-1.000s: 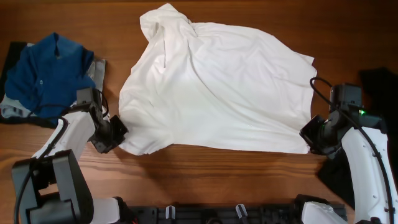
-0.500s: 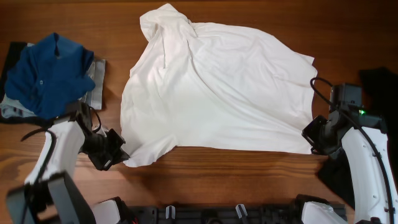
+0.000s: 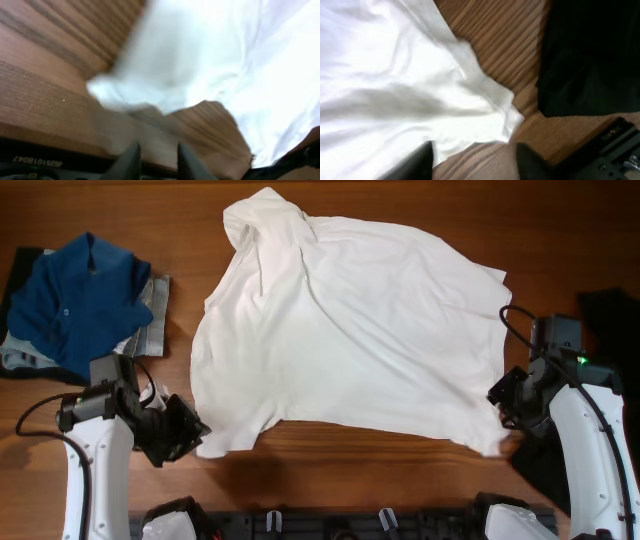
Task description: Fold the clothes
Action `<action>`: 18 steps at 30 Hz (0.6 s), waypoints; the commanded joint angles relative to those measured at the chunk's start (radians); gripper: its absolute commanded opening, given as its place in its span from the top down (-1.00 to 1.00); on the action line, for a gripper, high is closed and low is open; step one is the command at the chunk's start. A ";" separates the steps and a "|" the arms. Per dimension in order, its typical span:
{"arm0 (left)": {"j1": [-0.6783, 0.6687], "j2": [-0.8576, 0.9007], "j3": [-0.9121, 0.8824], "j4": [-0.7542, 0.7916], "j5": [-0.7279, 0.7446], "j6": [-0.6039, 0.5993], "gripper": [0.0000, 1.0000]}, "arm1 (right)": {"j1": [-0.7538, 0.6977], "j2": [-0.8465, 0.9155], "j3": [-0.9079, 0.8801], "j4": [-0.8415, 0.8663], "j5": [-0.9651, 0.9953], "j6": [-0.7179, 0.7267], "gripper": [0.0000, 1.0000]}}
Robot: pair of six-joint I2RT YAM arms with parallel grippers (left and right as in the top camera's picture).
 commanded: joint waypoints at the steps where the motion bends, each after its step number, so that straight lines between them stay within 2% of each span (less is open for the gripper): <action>1: 0.005 -0.016 0.027 0.064 0.006 -0.006 0.30 | -0.003 -0.010 0.006 0.031 0.023 0.002 -0.25; 3: 0.005 -0.016 0.045 0.132 0.006 -0.006 0.24 | -0.003 -0.010 0.006 0.061 -0.004 -0.023 -0.28; 6: -0.003 -0.014 0.055 0.364 -0.004 -0.002 0.10 | -0.003 -0.010 0.006 0.159 -0.135 -0.137 -0.36; 12: -0.078 0.117 0.055 0.821 -0.127 0.203 -0.32 | -0.003 -0.010 0.006 0.356 -0.436 -0.312 -0.40; 18: -0.117 0.364 0.055 1.007 -0.108 0.205 -0.49 | -0.003 -0.010 0.006 0.399 -0.508 -0.312 -0.40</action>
